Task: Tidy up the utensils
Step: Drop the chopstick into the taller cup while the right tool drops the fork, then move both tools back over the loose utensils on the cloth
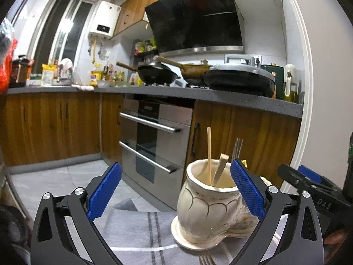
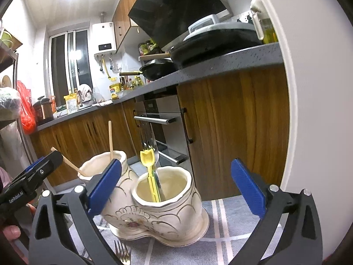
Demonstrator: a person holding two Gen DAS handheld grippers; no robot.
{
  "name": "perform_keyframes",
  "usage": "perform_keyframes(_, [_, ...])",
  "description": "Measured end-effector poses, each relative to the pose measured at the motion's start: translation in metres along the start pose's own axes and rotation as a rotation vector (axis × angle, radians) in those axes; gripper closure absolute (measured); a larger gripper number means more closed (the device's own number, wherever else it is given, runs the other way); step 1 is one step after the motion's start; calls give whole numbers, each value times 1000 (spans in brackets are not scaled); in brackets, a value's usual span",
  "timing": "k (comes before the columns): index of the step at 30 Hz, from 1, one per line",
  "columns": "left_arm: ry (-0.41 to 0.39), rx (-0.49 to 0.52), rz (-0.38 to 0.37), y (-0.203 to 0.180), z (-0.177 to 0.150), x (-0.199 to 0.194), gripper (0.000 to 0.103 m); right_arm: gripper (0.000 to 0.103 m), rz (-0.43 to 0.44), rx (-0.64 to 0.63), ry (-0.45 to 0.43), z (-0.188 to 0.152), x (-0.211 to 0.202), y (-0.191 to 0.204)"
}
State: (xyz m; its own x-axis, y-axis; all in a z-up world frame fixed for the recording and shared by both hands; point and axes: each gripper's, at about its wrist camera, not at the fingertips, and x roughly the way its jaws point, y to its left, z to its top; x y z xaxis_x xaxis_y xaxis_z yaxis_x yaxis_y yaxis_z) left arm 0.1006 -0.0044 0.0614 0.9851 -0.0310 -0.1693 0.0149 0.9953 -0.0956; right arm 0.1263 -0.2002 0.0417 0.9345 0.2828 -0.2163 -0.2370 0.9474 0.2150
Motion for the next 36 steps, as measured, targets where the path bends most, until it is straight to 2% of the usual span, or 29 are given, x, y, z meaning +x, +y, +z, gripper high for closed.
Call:
perform_keyframes(5, [6, 15, 10, -3, 5, -13, 5, 5, 14, -7, 5, 4, -14, 5])
perform_keyframes(9, [16, 32, 53, -2, 4, -26, 5, 5, 31, -19, 9, 5, -25, 8])
perform_keyframes(24, [202, 67, 37, 11, -37, -51, 5, 5, 36, -45, 60, -17, -58, 3])
perform_keyframes(32, [284, 25, 24, 19, -52, -56, 5, 5, 10, -30, 139, -36, -60, -11])
perform_keyframes(36, [349, 23, 8, 19, -61, -55, 5, 5, 23, 4, 185, -44, -60, -17])
